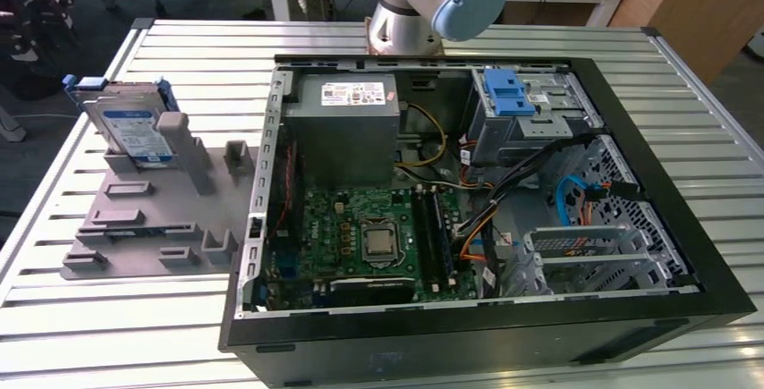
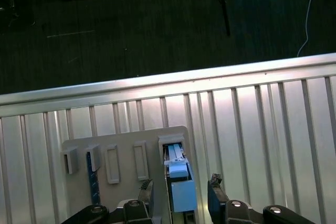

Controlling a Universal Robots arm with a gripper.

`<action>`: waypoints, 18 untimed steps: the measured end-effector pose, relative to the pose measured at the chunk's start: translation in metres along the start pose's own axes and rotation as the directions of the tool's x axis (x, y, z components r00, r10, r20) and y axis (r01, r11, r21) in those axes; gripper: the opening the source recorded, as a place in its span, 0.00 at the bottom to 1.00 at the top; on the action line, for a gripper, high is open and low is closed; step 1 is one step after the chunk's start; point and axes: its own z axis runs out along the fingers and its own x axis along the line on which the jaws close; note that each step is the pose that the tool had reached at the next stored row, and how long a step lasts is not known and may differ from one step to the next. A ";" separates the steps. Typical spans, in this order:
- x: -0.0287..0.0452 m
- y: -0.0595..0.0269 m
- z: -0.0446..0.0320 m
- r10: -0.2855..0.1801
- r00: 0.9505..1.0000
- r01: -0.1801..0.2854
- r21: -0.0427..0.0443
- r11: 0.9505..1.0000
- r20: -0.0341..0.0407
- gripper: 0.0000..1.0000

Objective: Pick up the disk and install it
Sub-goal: 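Pick up the disk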

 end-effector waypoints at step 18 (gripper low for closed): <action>-0.0005 -0.0034 0.0036 0.000 1.000 0.000 0.000 1.000 0.000 0.53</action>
